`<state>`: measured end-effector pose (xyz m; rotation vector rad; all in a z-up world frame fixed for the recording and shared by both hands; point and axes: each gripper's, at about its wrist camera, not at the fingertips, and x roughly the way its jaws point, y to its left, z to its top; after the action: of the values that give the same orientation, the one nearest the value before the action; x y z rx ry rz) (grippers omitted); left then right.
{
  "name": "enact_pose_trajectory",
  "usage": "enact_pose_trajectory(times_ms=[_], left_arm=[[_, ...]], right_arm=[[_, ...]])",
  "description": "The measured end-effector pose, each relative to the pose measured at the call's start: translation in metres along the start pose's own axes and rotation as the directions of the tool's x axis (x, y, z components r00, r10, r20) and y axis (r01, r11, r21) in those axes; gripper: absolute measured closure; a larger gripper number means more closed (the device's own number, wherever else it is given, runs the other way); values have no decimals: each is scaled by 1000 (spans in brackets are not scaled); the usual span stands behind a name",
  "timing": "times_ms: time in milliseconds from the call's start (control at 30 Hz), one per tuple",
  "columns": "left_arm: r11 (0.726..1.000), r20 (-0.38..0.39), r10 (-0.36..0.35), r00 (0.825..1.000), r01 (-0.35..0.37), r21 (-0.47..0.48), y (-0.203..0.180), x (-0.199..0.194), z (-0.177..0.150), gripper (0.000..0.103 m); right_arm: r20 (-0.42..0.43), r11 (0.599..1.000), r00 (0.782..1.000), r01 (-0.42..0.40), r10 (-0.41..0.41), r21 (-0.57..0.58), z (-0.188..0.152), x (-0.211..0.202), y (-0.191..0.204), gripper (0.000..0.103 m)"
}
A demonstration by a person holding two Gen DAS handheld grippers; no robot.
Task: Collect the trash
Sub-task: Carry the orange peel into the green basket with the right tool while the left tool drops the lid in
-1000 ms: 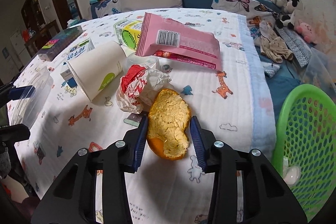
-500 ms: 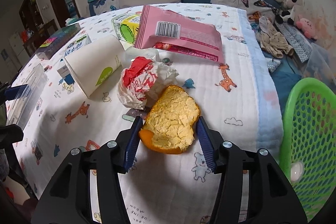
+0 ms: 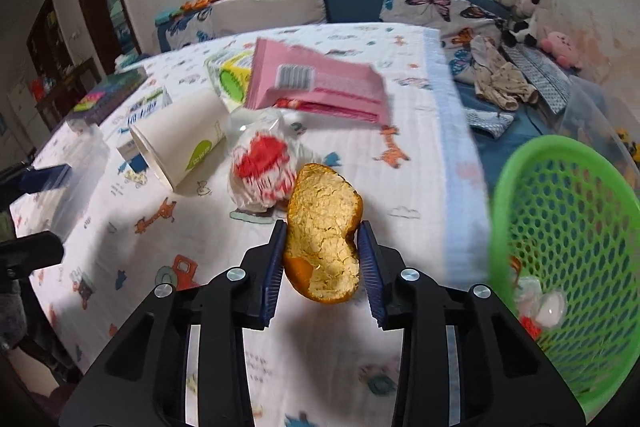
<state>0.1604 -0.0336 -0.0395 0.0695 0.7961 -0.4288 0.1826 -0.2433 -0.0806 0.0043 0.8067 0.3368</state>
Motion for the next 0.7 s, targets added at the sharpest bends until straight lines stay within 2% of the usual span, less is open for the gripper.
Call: enact_pose_trajectory(times_ms=[167,367,600,700], left_arm=[[999,-1,-39,999,39,29,-19,7,11,14],[994,4,-81,997,80,81,-48,18,27,14],[985,-1,-130,992,129,118,-81,34,49,14],[981,-6,-142,990,142,132,-95,42,59,14]], right_arm=[[37,996,999,33,-36,77,-6,-30,-29,67],[27,975,987,155,-161,160,-21,-61,-85,66],[-6,918,950,302,-311,258,-34,-78,-153,64],[-9,894,937,336,-349,298,-38,-82,-176,60]])
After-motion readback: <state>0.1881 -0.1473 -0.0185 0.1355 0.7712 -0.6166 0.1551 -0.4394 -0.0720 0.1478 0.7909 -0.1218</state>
